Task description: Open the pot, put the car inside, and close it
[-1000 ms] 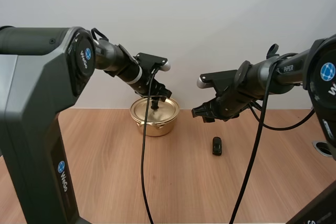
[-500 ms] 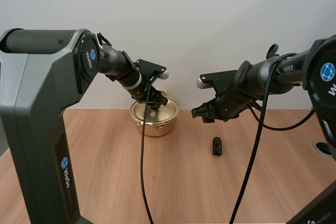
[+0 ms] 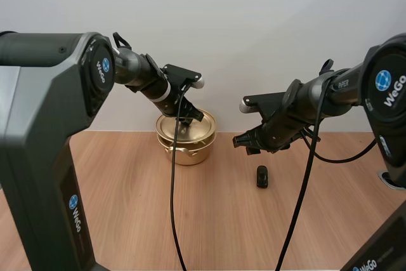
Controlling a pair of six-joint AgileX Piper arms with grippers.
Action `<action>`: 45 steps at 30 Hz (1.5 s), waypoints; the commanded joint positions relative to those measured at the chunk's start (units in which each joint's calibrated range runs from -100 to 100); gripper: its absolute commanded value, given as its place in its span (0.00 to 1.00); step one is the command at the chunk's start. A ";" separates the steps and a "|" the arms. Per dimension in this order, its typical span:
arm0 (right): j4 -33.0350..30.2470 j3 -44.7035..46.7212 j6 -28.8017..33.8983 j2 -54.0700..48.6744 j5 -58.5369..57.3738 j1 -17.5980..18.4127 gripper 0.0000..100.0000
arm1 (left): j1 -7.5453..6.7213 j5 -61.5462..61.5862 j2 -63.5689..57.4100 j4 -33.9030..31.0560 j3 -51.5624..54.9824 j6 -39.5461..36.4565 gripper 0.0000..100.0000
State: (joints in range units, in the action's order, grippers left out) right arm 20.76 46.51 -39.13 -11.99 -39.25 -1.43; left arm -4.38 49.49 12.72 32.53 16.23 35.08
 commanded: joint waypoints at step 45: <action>-1.33 0.03 0.08 12.27 -0.23 -1.73 0.00 | 0.16 -1.09 -43.98 0.00 -2.71 -0.88 0.00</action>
State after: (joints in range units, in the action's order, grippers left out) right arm 19.43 46.51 -39.02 0.29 -39.53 -3.12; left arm -4.23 48.31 -31.27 32.53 13.56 34.23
